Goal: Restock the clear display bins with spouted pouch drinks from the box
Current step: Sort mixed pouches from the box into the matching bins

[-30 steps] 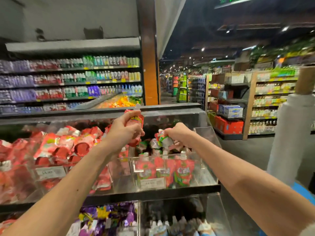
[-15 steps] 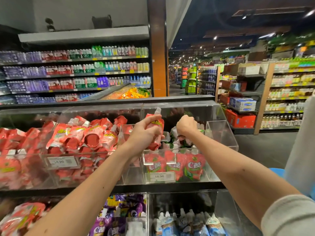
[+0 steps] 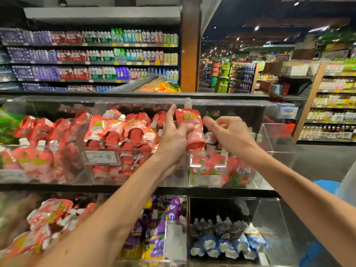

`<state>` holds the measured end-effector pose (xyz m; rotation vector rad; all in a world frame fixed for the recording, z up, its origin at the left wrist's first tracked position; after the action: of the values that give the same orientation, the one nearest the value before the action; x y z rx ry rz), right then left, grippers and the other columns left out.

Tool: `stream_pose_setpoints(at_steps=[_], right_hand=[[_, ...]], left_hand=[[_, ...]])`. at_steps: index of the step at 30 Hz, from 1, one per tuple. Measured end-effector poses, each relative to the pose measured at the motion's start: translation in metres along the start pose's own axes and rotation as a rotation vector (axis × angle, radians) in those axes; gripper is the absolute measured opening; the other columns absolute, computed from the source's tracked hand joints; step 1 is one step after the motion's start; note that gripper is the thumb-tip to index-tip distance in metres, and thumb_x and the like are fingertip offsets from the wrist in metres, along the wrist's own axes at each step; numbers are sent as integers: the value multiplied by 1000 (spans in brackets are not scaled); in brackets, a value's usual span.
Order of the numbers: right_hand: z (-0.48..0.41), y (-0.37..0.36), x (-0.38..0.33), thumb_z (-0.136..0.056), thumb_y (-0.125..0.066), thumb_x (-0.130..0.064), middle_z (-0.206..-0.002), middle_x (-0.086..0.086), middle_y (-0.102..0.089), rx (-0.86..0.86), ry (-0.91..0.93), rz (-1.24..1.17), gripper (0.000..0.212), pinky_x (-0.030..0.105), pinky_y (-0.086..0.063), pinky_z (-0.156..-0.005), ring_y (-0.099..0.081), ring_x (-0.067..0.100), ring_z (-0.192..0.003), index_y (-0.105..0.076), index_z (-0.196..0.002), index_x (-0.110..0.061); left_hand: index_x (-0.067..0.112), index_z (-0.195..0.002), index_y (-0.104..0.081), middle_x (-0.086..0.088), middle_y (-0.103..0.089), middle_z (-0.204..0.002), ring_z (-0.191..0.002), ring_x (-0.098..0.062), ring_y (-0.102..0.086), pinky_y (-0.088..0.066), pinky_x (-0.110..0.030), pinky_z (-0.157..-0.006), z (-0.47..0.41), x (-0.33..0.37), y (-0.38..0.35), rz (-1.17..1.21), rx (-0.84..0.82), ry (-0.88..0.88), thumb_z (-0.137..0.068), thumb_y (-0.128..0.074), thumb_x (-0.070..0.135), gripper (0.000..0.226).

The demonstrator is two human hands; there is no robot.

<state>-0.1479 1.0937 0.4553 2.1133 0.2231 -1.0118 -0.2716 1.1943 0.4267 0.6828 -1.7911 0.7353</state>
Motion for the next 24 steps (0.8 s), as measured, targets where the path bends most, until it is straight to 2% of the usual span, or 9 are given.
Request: stream_pose_setpoints(at_steps=[3,6,8,11,14,18,20,22,24], right_hand=[[41,-46,-26,-94,-59,-51,-90,8,-74,-392,-133,-425,41,23,-51,-50,-71,17,-71,-69,-106,-12],[55,-75,-40,-94,-64,-33,-97,14,-72,-524,-169,-599,35,24,-58,-58,-74,21,-75,-65,-113,-3],[58,-88,-43,-94,-66,-26,-89,13,-72,-520,-141,-602,29,21,-57,-59,-72,17,-69,-67,-104,2],[66,-103,-49,-94,-67,-19,-81,4,-74,-530,-138,-693,18,25,-59,-63,-70,16,-69,-70,-97,-1],[74,-122,-61,-95,-65,-23,-80,2,-75,-574,-117,-725,19,29,-59,-67,-67,16,-67,-71,-98,-5],[82,-162,-96,-95,-66,-24,-75,9,-69,-603,-78,-697,32,19,-50,-48,-58,10,-50,-66,-95,7],[89,-185,-119,-95,-65,-27,-72,15,-65,-636,-68,-690,33,18,-48,-46,-57,10,-47,-63,-90,5],[95,-207,-137,-96,-63,-31,-68,14,-60,-659,-74,-680,34,15,-43,-41,-54,8,-40,-65,-95,3],[97,-229,-151,-97,-62,-33,-68,14,-60,-665,-82,-679,39,15,-41,-39,-53,7,-38,-67,-101,6]], left_hand=[[42,-152,-22,-3,-38,-153,-127,-19,-53,-50,-46,-103,10,4,26,-42,99,-56,-98,-56,25,66],[33,-152,-29,-1,-39,-154,-133,-14,-48,-39,-43,-114,25,8,53,-140,143,-63,-100,-54,34,58],[30,-150,-34,2,-51,-145,-125,-8,-55,-44,-37,-109,40,12,68,-201,151,-52,-102,-53,29,51],[34,-144,-38,10,-63,-117,-95,1,-68,-57,-28,-86,73,18,89,-274,197,-26,-97,-61,36,53],[39,-134,-49,10,-64,-118,-98,-3,-67,-55,-27,-83,110,27,109,-455,216,-95,-80,-78,43,62],[25,-119,-67,13,-73,-107,-100,0,-68,-53,-20,-89,135,40,151,-621,259,-138,-72,-86,6,54],[29,-116,-68,14,-73,-109,-101,1,-67,-52,-23,-94,145,55,179,-729,321,-175,-74,-84,4,52],[33,-117,-69,15,-72,-112,-101,11,-63,-48,-16,-94,152,66,207,-841,362,-194,-78,-82,12,46],[32,-119,-69,24,-67,-111,-93,26,-55,-41,-3,-84,159,72,227,-882,369,-217,-83,-79,13,42]])
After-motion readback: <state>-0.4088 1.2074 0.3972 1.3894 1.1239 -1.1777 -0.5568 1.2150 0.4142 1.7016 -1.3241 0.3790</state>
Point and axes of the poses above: each hand's wrist, its own z-axis away from the middle knuckle, its own y-axis out of the back of the hand, x = y × z, the point moved 7 cm from there along -z, towards the middle knuckle
